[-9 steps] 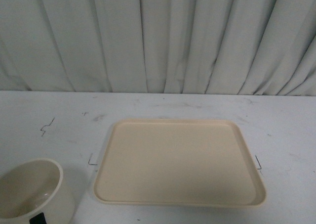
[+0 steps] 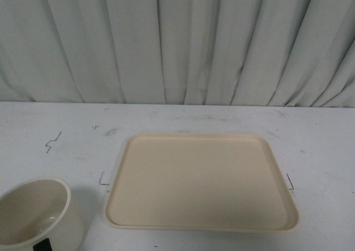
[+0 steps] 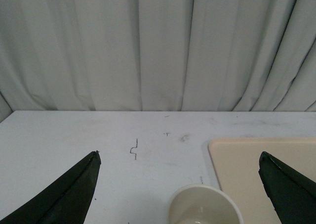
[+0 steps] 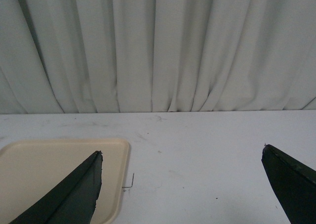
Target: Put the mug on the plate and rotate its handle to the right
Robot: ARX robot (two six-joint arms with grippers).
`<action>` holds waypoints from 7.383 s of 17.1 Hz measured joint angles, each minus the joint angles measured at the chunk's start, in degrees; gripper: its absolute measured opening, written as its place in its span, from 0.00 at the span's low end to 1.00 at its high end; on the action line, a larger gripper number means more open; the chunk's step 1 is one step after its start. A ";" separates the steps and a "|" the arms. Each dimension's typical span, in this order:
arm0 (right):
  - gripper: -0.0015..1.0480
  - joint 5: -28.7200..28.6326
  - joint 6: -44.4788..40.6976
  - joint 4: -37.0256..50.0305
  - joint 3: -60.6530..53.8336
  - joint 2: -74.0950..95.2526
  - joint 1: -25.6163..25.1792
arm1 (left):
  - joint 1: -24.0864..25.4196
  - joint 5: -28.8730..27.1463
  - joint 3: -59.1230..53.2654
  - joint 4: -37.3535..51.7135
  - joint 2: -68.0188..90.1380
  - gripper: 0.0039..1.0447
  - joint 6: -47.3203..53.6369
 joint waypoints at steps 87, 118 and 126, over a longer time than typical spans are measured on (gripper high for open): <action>0.94 0.02 0.11 0.00 0.00 0.00 0.00 | -22.97 -1.90 74.44 -19.26 103.23 0.94 -6.88; 0.94 -0.04 0.13 0.02 0.00 0.00 0.00 | 0.15 -0.13 -0.02 26.84 26.47 0.01 -0.83; 0.94 -0.04 0.13 0.02 0.00 0.00 0.00 | 0.15 -0.13 -0.02 15.34 14.60 0.01 -0.83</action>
